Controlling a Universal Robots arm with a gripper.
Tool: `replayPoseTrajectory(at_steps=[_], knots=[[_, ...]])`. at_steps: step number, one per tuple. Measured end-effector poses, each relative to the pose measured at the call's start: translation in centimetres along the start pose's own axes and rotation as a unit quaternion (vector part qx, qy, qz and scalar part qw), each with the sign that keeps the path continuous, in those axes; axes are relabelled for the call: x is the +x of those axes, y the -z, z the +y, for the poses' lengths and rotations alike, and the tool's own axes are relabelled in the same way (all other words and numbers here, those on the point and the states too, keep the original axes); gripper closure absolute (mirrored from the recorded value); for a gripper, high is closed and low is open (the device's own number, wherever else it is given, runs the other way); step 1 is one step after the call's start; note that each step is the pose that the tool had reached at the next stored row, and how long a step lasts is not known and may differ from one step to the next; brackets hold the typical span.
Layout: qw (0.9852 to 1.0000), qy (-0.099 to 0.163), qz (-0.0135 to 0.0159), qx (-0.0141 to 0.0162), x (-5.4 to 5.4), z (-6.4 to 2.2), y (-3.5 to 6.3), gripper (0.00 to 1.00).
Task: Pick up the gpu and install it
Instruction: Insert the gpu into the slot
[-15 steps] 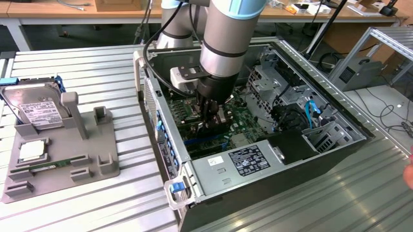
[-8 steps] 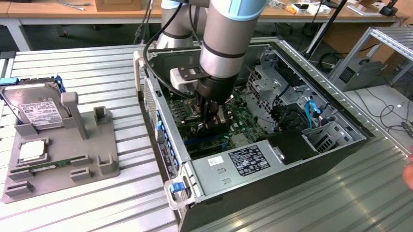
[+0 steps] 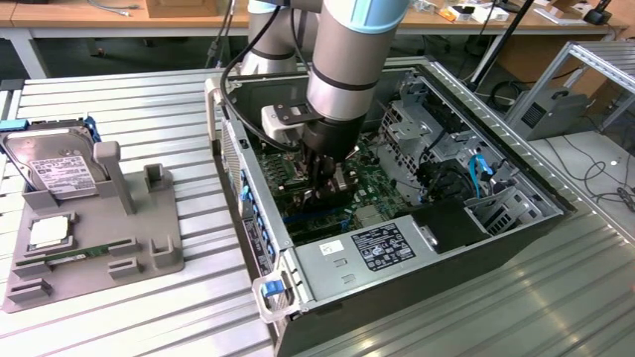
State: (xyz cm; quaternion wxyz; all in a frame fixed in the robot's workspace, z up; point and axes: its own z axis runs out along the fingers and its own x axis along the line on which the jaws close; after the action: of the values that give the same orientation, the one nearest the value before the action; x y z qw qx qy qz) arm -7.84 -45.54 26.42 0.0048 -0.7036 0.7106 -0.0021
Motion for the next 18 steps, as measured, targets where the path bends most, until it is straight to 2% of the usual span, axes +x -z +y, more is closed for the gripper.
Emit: replayPoseTrajectory(at_steps=[9,11,12,13,14,17,18], knots=[[1.0,0.0,-0.0001,0.0001,0.0,-0.02,-0.23,0.72],[1.0,0.0,0.0001,0.0,0.0,-0.01,-0.21,0.6],[1.0,0.0,0.0,0.0,0.0,-0.01,-0.21,0.48],[1.0,0.0,0.0,0.0,0.0,-0.01,-0.21,0.42],[1.0,0.0,0.0002,-0.0001,0.0,-0.01,-0.18,0.42],[1.0,0.0,0.0001,0.0021,-0.2,-0.01,3.05,0.42],[1.0,0.0,0.0,0.0022,-0.4,-0.01,3.59,0.42]])
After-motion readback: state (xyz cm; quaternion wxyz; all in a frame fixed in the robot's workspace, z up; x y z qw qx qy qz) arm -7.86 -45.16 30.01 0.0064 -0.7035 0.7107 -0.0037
